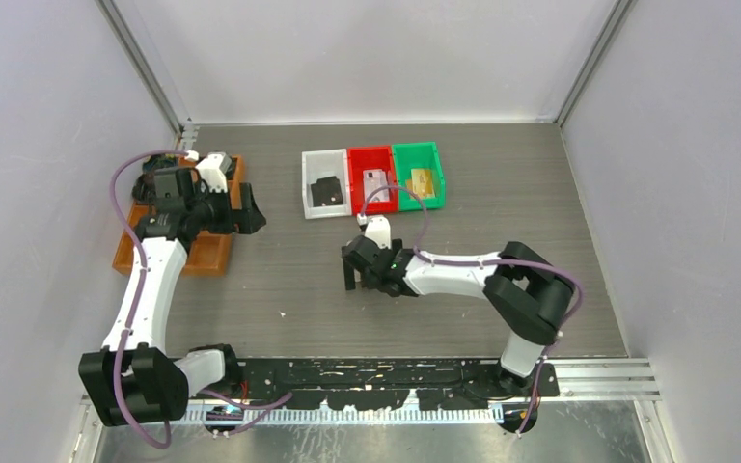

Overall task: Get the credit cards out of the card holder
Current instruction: Move the card holder to the center of the board, then pick up the card holder from the center of the board.

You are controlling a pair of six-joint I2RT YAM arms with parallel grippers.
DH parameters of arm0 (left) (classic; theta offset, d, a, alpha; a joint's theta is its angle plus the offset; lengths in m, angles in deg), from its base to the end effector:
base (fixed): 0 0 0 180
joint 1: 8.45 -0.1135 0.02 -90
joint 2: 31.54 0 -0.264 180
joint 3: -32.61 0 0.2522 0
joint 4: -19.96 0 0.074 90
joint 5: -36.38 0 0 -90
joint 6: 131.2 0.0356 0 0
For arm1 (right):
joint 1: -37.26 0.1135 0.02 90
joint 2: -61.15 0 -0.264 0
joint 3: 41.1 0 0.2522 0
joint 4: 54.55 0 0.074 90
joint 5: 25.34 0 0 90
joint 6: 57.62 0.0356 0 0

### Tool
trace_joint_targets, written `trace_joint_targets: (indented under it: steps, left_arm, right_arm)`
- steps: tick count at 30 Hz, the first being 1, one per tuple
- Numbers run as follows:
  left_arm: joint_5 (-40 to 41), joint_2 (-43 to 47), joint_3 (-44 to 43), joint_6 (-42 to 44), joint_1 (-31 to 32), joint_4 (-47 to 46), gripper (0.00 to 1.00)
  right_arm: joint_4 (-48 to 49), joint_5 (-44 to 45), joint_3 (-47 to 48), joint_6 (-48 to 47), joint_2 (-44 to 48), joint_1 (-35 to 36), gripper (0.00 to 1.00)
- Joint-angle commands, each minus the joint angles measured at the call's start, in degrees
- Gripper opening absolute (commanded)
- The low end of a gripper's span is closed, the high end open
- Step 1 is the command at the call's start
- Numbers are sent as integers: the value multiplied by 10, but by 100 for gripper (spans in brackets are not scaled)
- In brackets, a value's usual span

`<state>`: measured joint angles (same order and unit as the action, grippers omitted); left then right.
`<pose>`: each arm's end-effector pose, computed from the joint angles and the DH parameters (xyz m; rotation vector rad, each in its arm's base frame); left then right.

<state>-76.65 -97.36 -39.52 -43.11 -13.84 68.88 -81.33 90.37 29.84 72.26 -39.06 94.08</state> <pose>0.2414 0.0088 0.3098 0.0581 2.2791 -0.4321 0.2023 0.2812 0.1620 -0.1895 2.4159 0.1848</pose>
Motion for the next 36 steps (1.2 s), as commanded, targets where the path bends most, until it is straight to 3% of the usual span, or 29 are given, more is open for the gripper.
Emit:
trace_joint_targets:
  steps: [1,9,14,17,33,36]
  left_arm:
    - [-31,27,-22,42,-3,21,100]
    - [-56,38,-21,57,-3,40,100]
    - [-62,41,-25,58,-3,41,100]
    - [-69,40,-29,50,-3,41,100]
    - [-77,41,-48,43,-2,59,100]
    - [-77,42,-30,1,-3,53,100]
  right_arm:
    - [20,-43,-36,-5,80,6,99]
    - [-46,-122,55,-64,76,-23,99]
    - [-127,-49,124,-95,42,-36,99]
    - [-133,-52,141,-106,18,-36,100]
    - [-72,-116,106,-89,-78,-40,100]
    - [-52,-123,83,-76,-71,-40,99]
